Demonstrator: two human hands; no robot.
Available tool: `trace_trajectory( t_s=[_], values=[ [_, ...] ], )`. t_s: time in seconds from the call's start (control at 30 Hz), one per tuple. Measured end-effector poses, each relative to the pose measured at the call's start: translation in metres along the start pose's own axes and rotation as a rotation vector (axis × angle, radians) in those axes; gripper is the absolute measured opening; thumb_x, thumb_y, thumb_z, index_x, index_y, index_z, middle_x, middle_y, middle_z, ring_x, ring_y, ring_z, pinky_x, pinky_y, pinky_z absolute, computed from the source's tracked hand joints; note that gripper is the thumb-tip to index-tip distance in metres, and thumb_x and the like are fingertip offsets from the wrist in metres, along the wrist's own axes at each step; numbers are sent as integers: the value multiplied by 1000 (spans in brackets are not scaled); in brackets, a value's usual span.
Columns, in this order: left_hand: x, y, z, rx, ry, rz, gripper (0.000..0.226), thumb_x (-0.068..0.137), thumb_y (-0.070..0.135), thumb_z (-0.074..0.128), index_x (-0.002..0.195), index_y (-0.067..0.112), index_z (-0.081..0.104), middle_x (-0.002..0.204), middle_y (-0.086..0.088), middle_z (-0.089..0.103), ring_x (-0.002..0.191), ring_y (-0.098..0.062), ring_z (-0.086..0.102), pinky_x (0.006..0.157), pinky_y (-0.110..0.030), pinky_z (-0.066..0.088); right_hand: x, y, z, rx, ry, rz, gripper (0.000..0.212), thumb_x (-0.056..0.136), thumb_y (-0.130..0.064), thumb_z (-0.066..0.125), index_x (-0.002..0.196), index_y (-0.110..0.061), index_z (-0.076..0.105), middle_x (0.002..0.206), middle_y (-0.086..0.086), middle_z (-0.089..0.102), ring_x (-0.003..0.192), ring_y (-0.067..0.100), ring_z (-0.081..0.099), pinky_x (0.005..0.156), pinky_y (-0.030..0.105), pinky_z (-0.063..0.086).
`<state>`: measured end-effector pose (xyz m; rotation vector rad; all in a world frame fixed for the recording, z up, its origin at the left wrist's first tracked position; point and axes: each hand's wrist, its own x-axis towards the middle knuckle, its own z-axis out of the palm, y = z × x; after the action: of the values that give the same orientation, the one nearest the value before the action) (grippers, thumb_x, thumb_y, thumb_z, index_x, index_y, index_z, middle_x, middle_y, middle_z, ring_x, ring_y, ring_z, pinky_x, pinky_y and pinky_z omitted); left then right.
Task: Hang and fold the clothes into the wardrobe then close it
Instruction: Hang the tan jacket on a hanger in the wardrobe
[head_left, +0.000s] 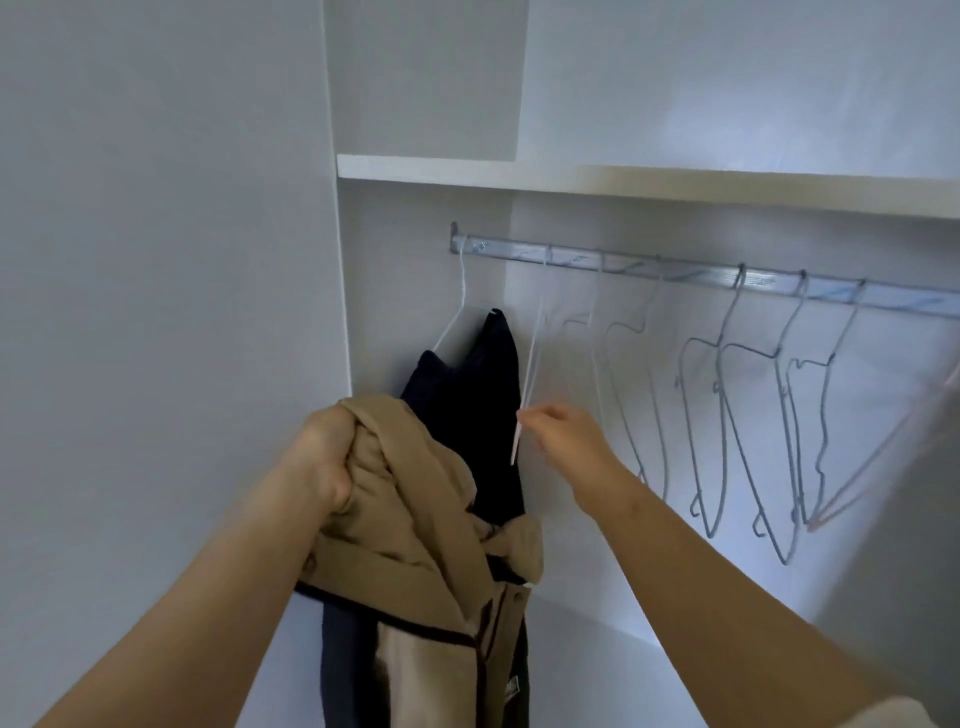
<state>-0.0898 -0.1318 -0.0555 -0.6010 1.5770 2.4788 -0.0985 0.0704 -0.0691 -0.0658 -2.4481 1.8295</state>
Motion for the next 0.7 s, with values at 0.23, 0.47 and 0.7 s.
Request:
trace_trajectory(
  t_s=[0.23,0.47,0.7],
  values=[
    [3,6,8,-66,67,13,42,101,22,31,99,-5,63,77,-13,68,74,-27,58,66,-38,47,66,23,25,298,-36,259,40,91,-20,56,127,-7,44,93,2,52,75,-2,43,36,11,34],
    [4,9,20,-67,80,42,41,100,19,32,87,-6,63,59,-15,66,70,-27,58,60,-38,47,95,28,31,410,-36,303,10,95,-6,44,101,-7,53,82,11,56,70,16,57,57,21,42],
    [3,2,24,-127,99,51,34,99,17,34,97,-5,60,58,-15,66,60,-28,63,57,-40,52,95,17,13,474,104,171,30,97,-13,39,67,-17,41,51,-2,29,28,4,22,30,13,17]
  ],
)
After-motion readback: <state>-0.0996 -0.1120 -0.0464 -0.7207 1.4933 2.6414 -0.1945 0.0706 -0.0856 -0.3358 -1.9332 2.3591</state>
